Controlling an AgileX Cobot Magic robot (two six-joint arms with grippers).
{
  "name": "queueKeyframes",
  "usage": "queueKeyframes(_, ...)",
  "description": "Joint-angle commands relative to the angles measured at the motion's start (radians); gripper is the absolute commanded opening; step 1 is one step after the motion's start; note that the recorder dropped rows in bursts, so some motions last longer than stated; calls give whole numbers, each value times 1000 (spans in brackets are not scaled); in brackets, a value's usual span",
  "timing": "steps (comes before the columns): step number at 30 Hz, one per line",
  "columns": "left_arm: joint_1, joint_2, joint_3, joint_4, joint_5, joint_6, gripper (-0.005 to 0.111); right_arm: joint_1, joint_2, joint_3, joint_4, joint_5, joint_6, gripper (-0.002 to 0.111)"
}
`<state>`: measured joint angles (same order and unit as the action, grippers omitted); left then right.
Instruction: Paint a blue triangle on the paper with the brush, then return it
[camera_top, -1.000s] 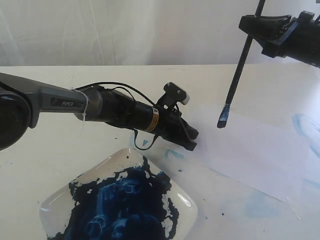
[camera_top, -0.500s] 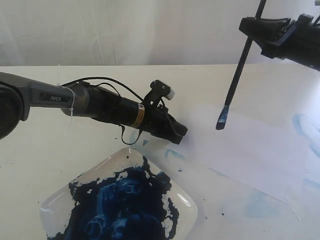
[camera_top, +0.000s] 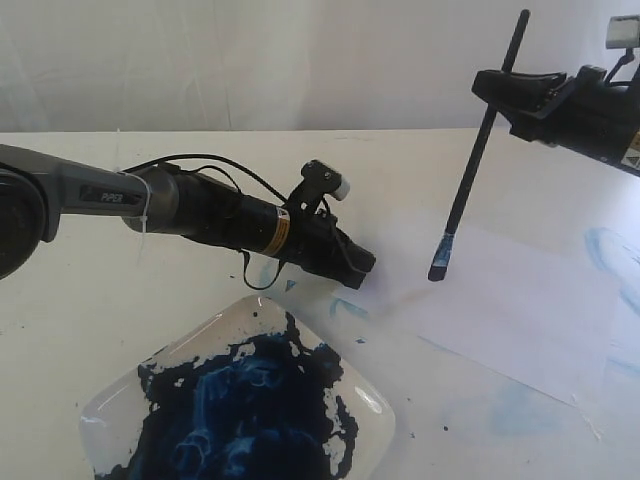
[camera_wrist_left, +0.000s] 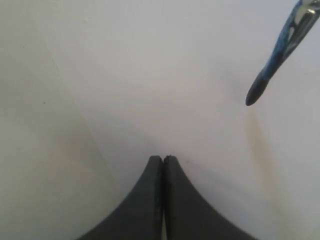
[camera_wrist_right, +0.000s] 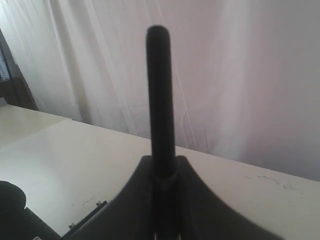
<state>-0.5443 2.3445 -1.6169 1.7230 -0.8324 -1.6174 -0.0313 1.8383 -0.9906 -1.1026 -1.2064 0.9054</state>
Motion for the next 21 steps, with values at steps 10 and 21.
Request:
queueKeyframes(10, 3, 1, 1, 21, -11, -4, 0, 0, 4, 3, 14, -15, -41, 0)
queueKeyframes(21, 3, 1, 1, 21, -11, -4, 0, 0, 4, 3, 8, -15, -45, 0)
